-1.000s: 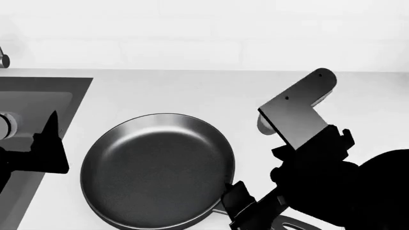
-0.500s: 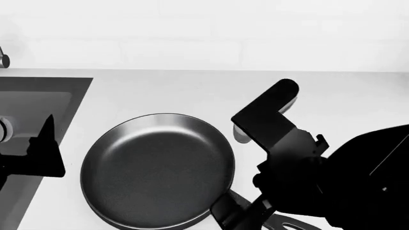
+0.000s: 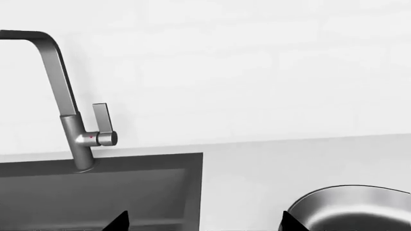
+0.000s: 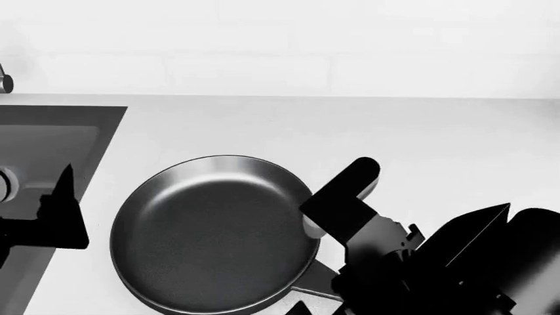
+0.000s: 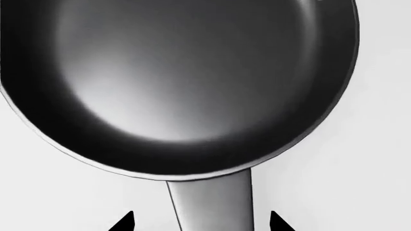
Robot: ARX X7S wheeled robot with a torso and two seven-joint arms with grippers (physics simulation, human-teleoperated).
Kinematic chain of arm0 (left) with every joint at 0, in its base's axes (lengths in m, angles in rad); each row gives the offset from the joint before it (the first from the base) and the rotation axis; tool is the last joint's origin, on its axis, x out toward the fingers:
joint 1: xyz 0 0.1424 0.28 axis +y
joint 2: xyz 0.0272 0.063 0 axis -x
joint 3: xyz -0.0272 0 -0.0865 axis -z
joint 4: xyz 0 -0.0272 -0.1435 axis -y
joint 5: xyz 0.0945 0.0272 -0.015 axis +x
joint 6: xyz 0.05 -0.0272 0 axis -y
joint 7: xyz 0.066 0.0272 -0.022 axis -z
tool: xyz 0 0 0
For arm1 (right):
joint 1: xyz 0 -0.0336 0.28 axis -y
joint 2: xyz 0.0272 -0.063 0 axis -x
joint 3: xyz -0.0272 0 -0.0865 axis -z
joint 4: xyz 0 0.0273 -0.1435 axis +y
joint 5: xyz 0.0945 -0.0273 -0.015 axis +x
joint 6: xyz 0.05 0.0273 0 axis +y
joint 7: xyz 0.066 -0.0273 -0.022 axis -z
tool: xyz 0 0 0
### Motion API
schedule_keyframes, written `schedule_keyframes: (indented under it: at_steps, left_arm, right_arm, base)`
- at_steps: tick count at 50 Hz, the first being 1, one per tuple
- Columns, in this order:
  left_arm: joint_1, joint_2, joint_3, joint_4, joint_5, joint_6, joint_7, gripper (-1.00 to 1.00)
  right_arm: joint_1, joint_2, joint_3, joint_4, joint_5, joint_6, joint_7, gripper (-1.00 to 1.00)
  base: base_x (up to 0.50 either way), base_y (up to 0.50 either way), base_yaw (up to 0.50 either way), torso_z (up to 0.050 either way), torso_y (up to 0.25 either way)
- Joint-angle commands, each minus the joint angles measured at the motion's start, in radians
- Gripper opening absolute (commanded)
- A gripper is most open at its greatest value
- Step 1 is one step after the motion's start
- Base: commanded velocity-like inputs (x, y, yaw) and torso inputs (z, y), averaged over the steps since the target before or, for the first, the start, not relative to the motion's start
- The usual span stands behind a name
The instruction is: Pick the pan and sponge and place them into the sink. Then turn on the water.
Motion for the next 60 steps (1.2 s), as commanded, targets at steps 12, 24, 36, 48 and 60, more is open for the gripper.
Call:
schedule_keyframes:
  at_steps: [12, 24, 36, 48, 60]
  left_arm:
    - [0.008, 0.004, -0.022, -0.015, -0.021, 0.031, 0.013, 1.00]
    - [0.003, 0.005, -0.009, -0.019, -0.021, 0.033, 0.004, 1.00]
    - [0.000, 0.001, -0.004, -0.019, -0.023, 0.030, -0.003, 1.00]
    - [0.000, -0.005, -0.004, -0.020, -0.029, 0.029, -0.006, 1.00]
    - [0.008, -0.013, -0.012, -0.018, -0.038, 0.030, -0.004, 1.00]
  right_arm:
    - [0.010, 0.009, 0.001, -0.022, -0.042, -0.061, 0.001, -1.00]
    - [0.001, 0.071, 0.094, -0.043, 0.002, -0.057, 0.088, -1.00]
    - [-0.052, 0.105, 0.176, -0.070, -0.011, -0.144, 0.191, -1.00]
    - [-0.102, 0.142, 0.218, -0.114, 0.008, -0.182, 0.234, -1.00]
    - [-0.145, 0.166, 0.232, -0.160, 0.018, -0.228, 0.226, -1.00]
  base:
    - [0.00, 0.00, 0.00, 0.000, 0.000]
    - [0.00, 0.00, 0.00, 0.000, 0.001]
    - [0.00, 0.00, 0.00, 0.000, 0.001]
    - [0.00, 0.00, 0.00, 0.000, 0.002]
    - [0.00, 0.00, 0.00, 0.000, 0.002]
